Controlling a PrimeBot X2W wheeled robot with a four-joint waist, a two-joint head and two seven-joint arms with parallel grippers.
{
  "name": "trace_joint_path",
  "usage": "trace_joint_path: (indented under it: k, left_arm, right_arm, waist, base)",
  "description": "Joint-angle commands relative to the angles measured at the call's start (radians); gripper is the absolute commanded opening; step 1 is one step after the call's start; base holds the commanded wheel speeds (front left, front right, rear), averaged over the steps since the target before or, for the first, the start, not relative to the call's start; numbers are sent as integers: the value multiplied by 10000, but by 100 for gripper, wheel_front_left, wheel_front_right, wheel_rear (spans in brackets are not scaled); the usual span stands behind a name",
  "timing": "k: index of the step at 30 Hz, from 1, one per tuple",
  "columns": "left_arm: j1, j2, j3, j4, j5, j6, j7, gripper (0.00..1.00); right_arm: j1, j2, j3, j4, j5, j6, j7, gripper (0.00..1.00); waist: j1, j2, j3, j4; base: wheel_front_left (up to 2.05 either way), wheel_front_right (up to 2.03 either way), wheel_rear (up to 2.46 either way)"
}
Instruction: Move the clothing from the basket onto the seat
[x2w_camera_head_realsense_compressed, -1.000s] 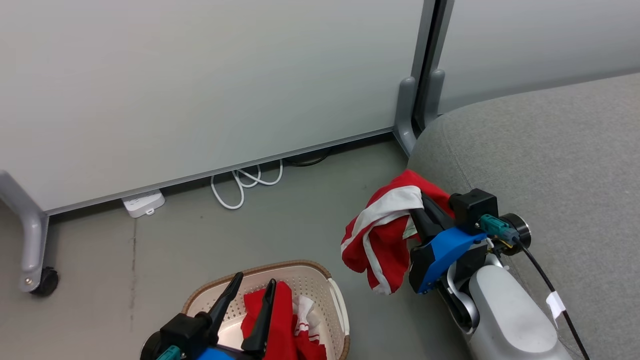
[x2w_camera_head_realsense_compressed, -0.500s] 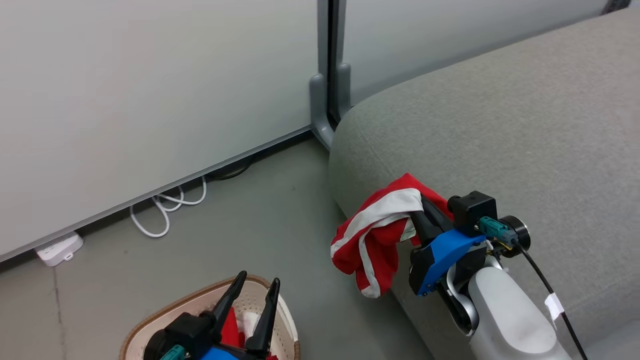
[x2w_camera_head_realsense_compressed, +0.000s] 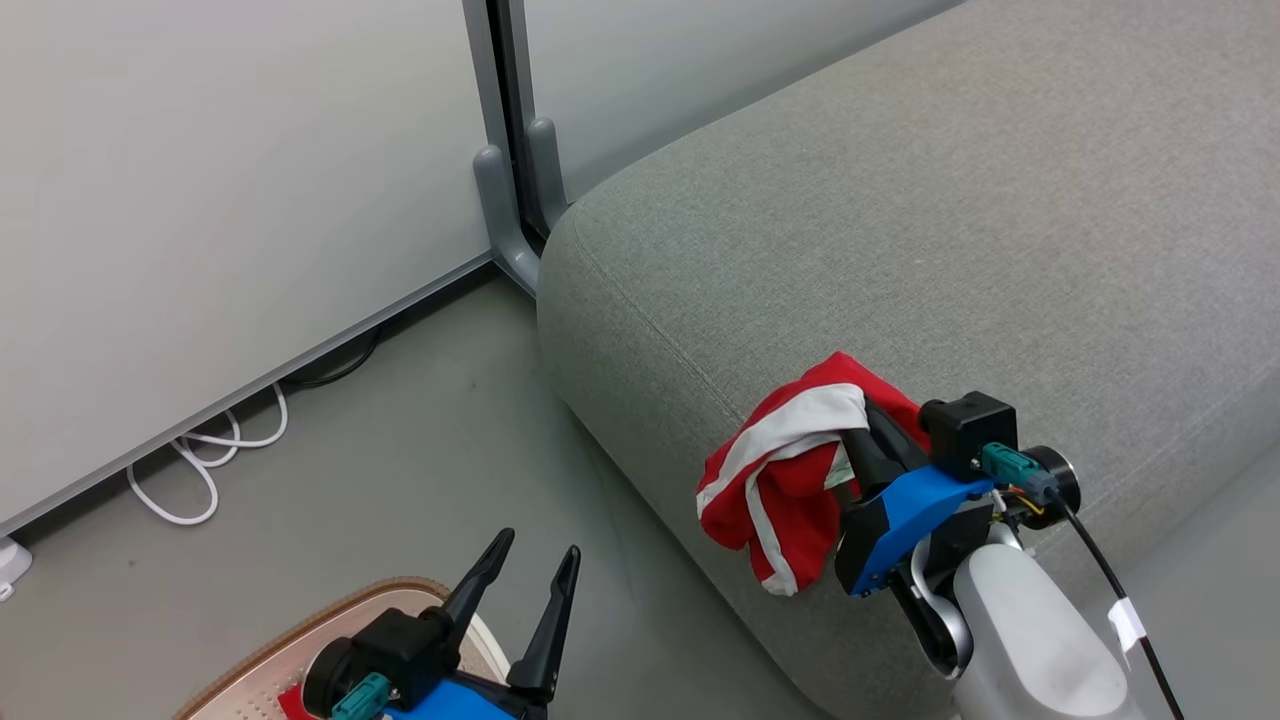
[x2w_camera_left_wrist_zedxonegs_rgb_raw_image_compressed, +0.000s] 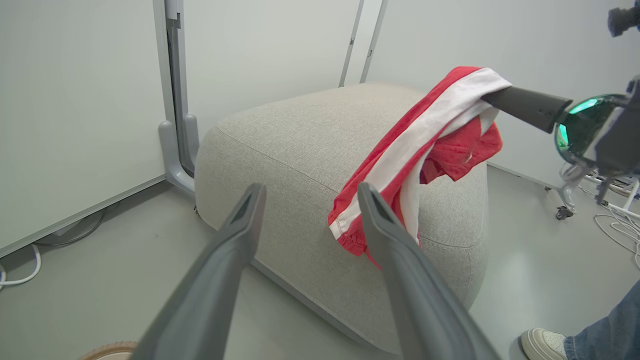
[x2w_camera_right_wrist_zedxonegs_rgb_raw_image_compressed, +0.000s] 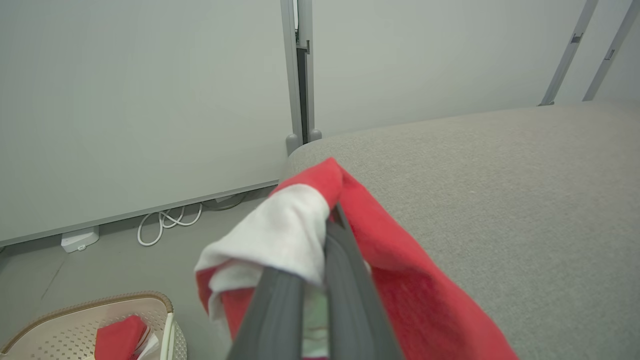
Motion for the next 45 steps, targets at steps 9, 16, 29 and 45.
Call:
trace_joint_path:
  k: [9, 16, 29, 45]
  left_arm:
    - [-237, 219, -18, 76, -99, -40, -34, 100]
    - [-339, 291, -26, -19, 12, -40, -34, 100]
    - [-1856, 941, -384, -489, 263, -39, 214, 100]
    - [-3338, 2283, 154, -2818, 689, 164, 1008, 100]
  right_arm:
    - [193, 47, -140, -138, -45, -7, -30, 0]
    - [-547, -441, 169, -11, -248, -7, 273, 0]
    - [-3650, -2720, -1761, 869, 825, -8, 561, 0]
    - [-5258, -3349, -5011, 2554, 862, -8, -338, 0]
  waist:
    - [0, 0, 167, -31]
    - [0, 0, 522, 185]
    - [0, 0, 2993, 1497]
    - [0, 0, 6189, 2409]
  base:
    - [0, 0, 0]
    - [0, 0, 0]
    - [0, 0, 0]
    - [0, 0, 0]
